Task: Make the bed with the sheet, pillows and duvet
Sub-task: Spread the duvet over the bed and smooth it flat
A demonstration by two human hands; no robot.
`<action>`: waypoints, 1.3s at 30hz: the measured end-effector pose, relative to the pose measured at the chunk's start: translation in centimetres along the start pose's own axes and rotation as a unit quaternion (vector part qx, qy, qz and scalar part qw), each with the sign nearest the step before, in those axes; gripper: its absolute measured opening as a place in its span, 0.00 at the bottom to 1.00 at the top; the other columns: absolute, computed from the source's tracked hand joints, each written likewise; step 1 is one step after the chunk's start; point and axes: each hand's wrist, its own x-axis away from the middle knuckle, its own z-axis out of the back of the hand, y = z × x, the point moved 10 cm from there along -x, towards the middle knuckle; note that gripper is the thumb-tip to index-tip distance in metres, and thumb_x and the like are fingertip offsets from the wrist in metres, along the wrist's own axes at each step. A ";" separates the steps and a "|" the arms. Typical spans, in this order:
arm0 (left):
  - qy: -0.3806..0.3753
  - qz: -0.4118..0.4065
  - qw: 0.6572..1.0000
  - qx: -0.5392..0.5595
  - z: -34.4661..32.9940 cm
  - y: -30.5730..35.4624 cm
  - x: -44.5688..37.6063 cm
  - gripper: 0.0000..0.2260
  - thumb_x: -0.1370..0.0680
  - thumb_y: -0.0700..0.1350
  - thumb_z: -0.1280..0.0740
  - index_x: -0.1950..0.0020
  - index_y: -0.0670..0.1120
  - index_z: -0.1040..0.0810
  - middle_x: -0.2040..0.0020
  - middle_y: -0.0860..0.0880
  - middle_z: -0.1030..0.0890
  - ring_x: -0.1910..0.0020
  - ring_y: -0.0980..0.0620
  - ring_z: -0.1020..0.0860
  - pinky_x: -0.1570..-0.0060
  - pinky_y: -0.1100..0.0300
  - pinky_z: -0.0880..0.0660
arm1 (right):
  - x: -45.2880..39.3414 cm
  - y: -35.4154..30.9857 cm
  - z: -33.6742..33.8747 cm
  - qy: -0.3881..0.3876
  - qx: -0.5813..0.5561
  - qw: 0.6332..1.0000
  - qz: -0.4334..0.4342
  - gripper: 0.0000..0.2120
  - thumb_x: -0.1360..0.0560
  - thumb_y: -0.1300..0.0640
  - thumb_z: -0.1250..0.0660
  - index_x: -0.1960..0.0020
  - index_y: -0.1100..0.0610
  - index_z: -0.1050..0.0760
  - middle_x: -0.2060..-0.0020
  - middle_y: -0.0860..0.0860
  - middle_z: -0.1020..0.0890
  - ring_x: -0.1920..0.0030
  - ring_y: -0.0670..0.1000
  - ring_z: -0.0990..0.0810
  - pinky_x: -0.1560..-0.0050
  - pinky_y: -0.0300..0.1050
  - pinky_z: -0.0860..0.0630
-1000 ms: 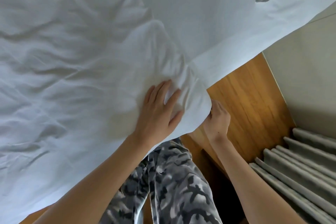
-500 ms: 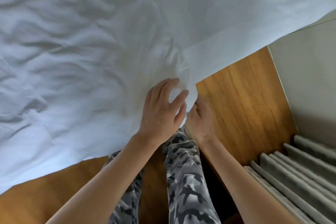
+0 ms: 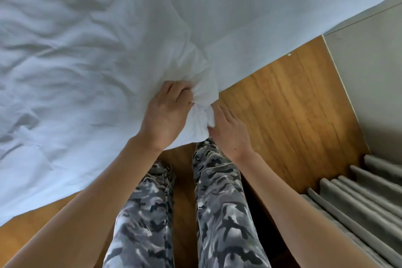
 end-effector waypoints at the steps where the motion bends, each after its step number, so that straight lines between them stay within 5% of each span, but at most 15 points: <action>1: 0.007 0.007 1.000 0.019 0.7 -0.2 0.1 0.05 0.24 0.38 0.33 0.59 0.38 0.23 0.53 0.41 0.20 0.52 0.46 0.27 0.57 0.58 0.26 | 0.0 -0.4 0.6 0.034 0.016 0.999 0.019 0.28 0.29 0.56 0.31 0.32 0.58 0.36 0.42 0.56 0.19 0.44 0.56 0.20 0.54 0.45 0.20; 4: 0.012 0.036 0.998 0.050 1.9 -0.6 0.5 0.07 0.23 0.39 0.34 0.60 0.38 0.24 0.53 0.42 0.20 0.52 0.48 0.27 0.65 0.57 0.25 | 0.0 -1.8 2.3 0.126 0.018 0.990 0.056 0.17 0.21 0.51 0.40 0.36 0.59 0.31 0.48 0.56 0.17 0.50 0.56 0.17 0.58 0.43 0.20; 7: 0.016 0.040 0.998 0.052 2.0 -0.5 0.5 0.07 0.23 0.39 0.34 0.59 0.38 0.24 0.53 0.42 0.20 0.52 0.48 0.27 0.68 0.55 0.24 | 0.1 -1.6 3.0 0.165 0.008 0.986 0.031 0.17 0.18 0.50 0.42 0.45 0.62 0.22 0.56 0.54 0.16 0.60 0.52 0.17 0.67 0.40 0.23; 11: 0.029 0.050 0.997 0.059 2.0 -0.6 0.6 0.07 0.23 0.40 0.34 0.59 0.38 0.24 0.53 0.42 0.20 0.53 0.48 0.27 0.69 0.56 0.25 | 1.0 0.1 3.4 0.165 0.049 0.985 0.026 0.12 0.21 0.56 0.38 0.57 0.61 0.21 0.72 0.49 0.23 0.76 0.45 0.32 0.77 0.35 0.42; 15: 0.054 0.074 0.993 0.080 2.2 -0.3 0.8 0.07 0.22 0.40 0.36 0.59 0.38 0.26 0.54 0.41 0.21 0.54 0.49 0.26 0.64 0.61 0.28 | 1.7 0.9 4.4 0.166 0.078 0.982 0.045 0.10 0.23 0.63 0.38 0.61 0.60 0.23 0.75 0.48 0.27 0.77 0.45 0.35 0.76 0.36 0.46; 18: 0.079 0.079 0.987 0.114 2.6 0.1 0.9 0.05 0.21 0.39 0.36 0.56 0.41 0.30 0.54 0.39 0.22 0.54 0.50 0.26 0.59 0.64 0.30 | 0.7 0.6 5.1 0.177 0.079 0.980 0.035 0.13 0.20 0.56 0.42 0.58 0.59 0.23 0.71 0.49 0.24 0.76 0.46 0.31 0.75 0.35 0.45; 22: 0.080 0.071 0.989 0.100 3.0 0.3 0.9 0.05 0.21 0.41 0.37 0.56 0.41 0.30 0.54 0.40 0.22 0.54 0.49 0.26 0.61 0.64 0.30 | -0.6 -0.1 5.9 0.191 0.051 0.979 0.043 0.23 0.18 0.53 0.49 0.66 0.59 0.27 0.74 0.49 0.29 0.75 0.45 0.39 0.73 0.36 0.48; 27: 0.048 0.036 0.998 0.031 2.8 1.5 -0.3 0.08 0.22 0.41 0.35 0.59 0.38 0.24 0.55 0.42 0.21 0.57 0.48 0.26 0.68 0.62 0.31 | 2.1 -0.6 5.4 0.140 0.022 0.984 0.112 0.11 0.29 0.65 0.37 0.68 0.58 0.32 0.77 0.49 0.35 0.77 0.46 0.41 0.76 0.37 0.45; 29: 0.065 0.032 0.997 0.026 3.5 1.6 -0.8 0.09 0.21 0.41 0.35 0.59 0.38 0.23 0.55 0.42 0.20 0.56 0.47 0.26 0.65 0.62 0.32 | 5.3 0.8 5.7 0.105 0.011 0.990 0.095 0.11 0.37 0.69 0.31 0.67 0.57 0.31 0.77 0.49 0.34 0.76 0.46 0.41 0.74 0.37 0.45; 31: 0.083 0.046 0.995 0.026 4.1 1.3 -1.4 0.10 0.20 0.42 0.37 0.55 0.37 0.22 0.50 0.41 0.20 0.53 0.44 0.25 0.59 0.58 0.29 | 9.0 3.3 5.4 0.078 0.006 0.996 0.041 0.13 0.40 0.72 0.35 0.66 0.56 0.33 0.78 0.49 0.35 0.77 0.46 0.42 0.73 0.36 0.47; 36: -0.030 0.090 0.995 -0.023 0.5 -1.8 -2.2 0.16 0.19 0.46 0.40 0.36 0.39 0.26 0.31 0.35 0.30 0.34 0.35 0.31 0.32 0.46 0.36 | 10.5 6.7 0.3 -0.031 0.069 0.991 -0.106 0.11 0.36 0.65 0.42 0.71 0.52 0.41 0.80 0.44 0.40 0.81 0.46 0.45 0.77 0.31 0.57; 39: -0.058 0.095 0.993 -0.042 -0.7 -3.8 -1.8 0.18 0.18 0.47 0.41 0.31 0.40 0.29 0.27 0.34 0.35 0.29 0.34 0.36 0.29 0.41 0.40 | 9.4 7.3 -0.5 -0.071 0.107 0.987 -0.098 0.19 0.38 0.67 0.31 0.70 0.51 0.40 0.80 0.43 0.41 0.81 0.46 0.45 0.75 0.32 0.56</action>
